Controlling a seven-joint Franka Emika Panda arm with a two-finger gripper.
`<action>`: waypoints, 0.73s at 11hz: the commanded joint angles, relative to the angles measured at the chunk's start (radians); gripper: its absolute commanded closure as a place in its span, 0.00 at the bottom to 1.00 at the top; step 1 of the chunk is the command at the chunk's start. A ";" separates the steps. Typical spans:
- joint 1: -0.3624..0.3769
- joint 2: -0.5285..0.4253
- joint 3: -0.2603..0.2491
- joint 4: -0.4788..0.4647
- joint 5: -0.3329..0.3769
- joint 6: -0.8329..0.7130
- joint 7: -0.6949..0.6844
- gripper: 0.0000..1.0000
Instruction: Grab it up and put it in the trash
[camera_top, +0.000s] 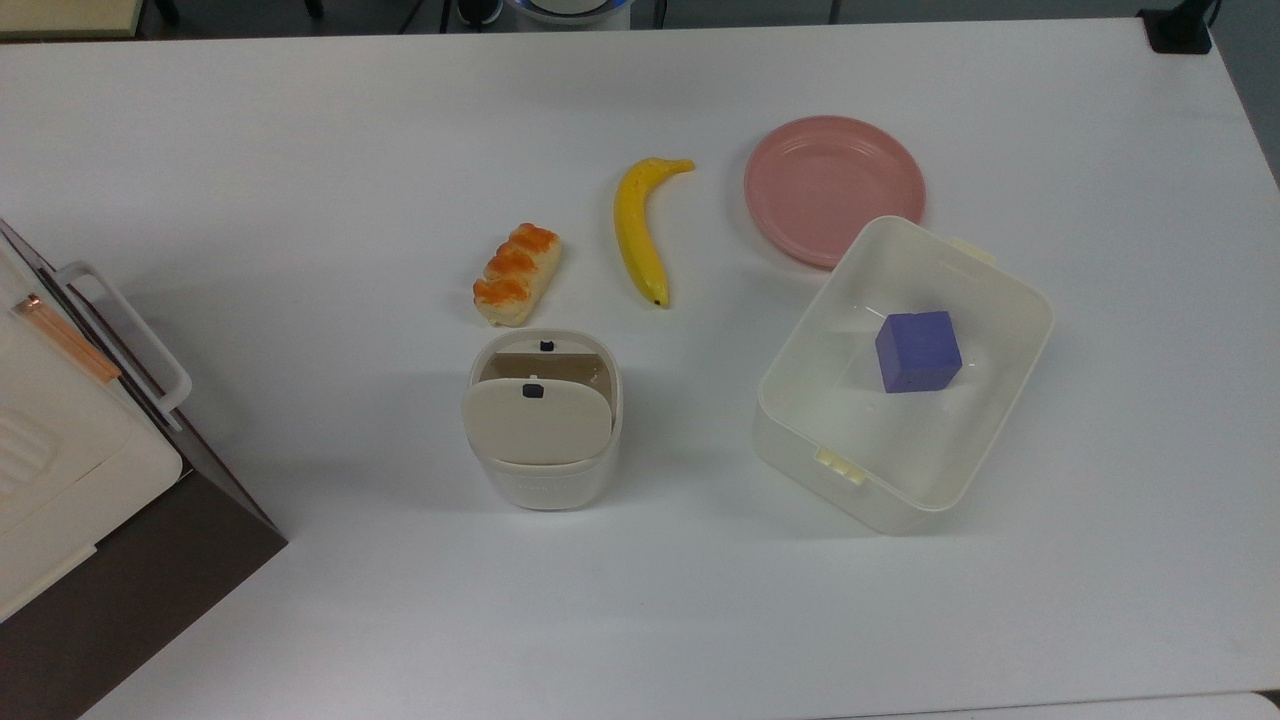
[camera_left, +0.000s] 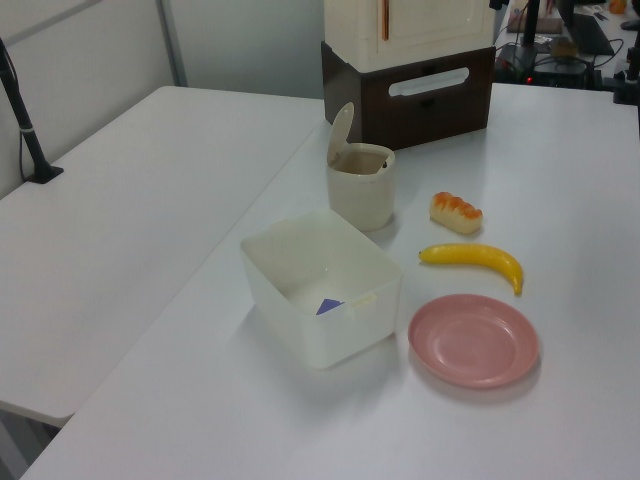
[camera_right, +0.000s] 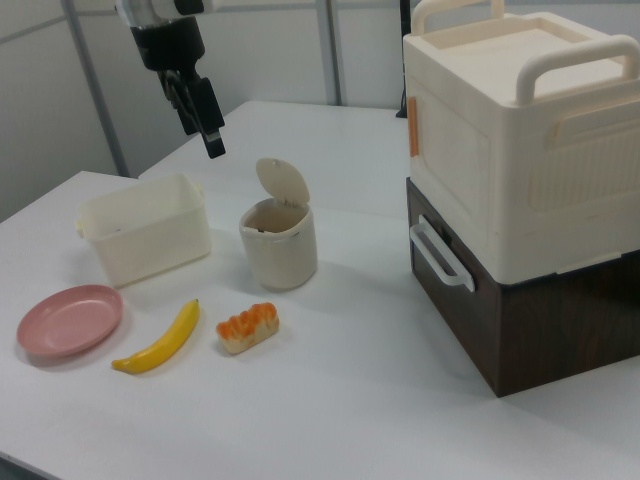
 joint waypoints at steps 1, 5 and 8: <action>0.048 -0.009 -0.039 -0.026 0.010 0.004 -0.004 0.00; 0.054 -0.006 -0.043 -0.024 0.064 0.013 -0.054 0.00; 0.077 0.018 -0.007 -0.074 0.065 0.060 -0.061 0.00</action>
